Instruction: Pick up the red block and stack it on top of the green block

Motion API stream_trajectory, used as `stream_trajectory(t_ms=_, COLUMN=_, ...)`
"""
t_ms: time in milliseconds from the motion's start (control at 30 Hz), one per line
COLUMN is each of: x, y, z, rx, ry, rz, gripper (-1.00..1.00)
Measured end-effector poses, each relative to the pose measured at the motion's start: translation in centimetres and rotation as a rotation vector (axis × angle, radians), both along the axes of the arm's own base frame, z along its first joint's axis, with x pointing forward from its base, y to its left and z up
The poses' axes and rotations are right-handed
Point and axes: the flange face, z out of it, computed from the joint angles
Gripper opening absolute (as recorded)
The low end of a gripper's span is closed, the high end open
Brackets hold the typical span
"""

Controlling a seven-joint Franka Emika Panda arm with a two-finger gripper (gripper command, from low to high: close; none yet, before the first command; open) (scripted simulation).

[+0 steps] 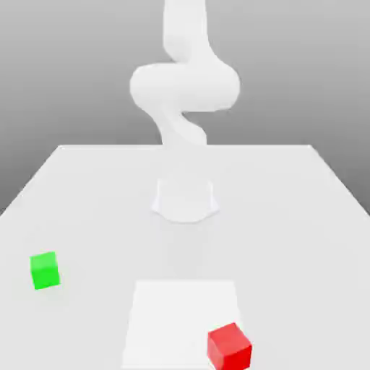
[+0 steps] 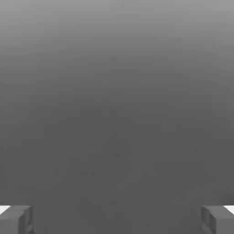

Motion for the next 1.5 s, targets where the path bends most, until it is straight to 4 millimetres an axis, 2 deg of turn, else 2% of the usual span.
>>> stream_trajectory(t_ms=233, x=7.2, y=1.4, z=-10.1, rx=0.048, ry=0.16, rz=-0.234, gripper=0.0)
stream_trajectory(t_ms=467, x=11.6, y=1.9, z=-21.1, rx=0.113, ry=0.298, rz=-0.446, gripper=0.0)
stream_trajectory(t_ms=700, x=13.2, y=2.6, z=-32.2, rx=0.203, ry=0.426, rz=-0.646, gripper=0.0)
stream_trajectory(t_ms=967, x=12.2, y=4.6, z=-43.1, rx=0.344, ry=0.574, rz=-0.865, gripper=0.0)
stream_trajectory(t_ms=1067, x=11.3, y=5.6, z=-46.4, rx=0.404, ry=0.627, rz=-0.941, gripper=0.0)
stream_trajectory(t_ms=1233, x=11.2, y=6.0, z=-52.4, rx=0.423, ry=0.641, rz=-0.965, gripper=0.0)
stream_trajectory(t_ms=1267, x=11.1, y=6.0, z=-53.2, rx=0.422, ry=0.642, rz=-0.965, gripper=-1.0)
stream_trajectory(t_ms=1467, x=11.1, y=6.0, z=-53.6, rx=0.423, ry=0.64, rz=-0.964, gripper=-1.0)
stream_trajectory(t_ms=1500, x=11.1, y=6.0, z=-53.1, rx=0.424, ry=0.64, rz=-0.964, gripper=-1.0)
